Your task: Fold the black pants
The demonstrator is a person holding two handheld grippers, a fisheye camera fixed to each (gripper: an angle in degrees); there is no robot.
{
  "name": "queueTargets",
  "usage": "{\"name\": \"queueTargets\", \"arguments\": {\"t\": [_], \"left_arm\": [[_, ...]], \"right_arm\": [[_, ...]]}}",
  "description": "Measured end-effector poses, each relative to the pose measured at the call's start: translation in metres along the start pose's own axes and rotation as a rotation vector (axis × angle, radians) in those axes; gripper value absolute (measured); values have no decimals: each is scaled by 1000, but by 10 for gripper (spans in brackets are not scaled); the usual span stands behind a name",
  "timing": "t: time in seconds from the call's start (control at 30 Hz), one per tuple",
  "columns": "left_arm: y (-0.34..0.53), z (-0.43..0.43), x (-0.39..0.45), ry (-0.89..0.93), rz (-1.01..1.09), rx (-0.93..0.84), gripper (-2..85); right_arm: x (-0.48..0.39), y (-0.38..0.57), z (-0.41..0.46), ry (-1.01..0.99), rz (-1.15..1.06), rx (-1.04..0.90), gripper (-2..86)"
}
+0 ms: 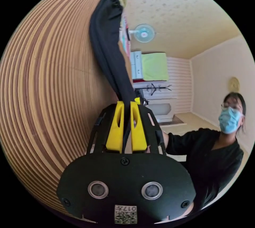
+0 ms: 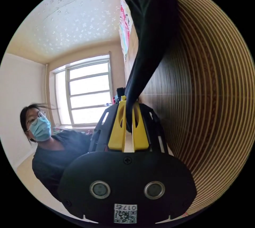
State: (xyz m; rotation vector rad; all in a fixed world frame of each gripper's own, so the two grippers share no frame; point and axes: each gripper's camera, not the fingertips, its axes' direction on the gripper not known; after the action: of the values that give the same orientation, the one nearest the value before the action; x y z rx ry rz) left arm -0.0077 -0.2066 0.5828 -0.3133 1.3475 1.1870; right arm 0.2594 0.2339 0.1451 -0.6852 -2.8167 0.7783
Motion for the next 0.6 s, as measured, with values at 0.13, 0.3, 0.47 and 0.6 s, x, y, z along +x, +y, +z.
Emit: {"name": "queueTargets", "arguments": {"t": [0.13,0.3,0.47,0.6], "left_arm": [[49,-7,92,78,168,13,42],[111,-12,210,133,320,16,41],[156,-18,322,145,461,8,41],[166,-22,407,167,628,43,41]], "right_arm": [[-76,65,-5,-43,-118,-24,9],[-178,153,-6,-72,-255,-12,4],[-288,228,-4,-62,-425,0,2],[-348,245,-8,-146,-527,55,1]]}}
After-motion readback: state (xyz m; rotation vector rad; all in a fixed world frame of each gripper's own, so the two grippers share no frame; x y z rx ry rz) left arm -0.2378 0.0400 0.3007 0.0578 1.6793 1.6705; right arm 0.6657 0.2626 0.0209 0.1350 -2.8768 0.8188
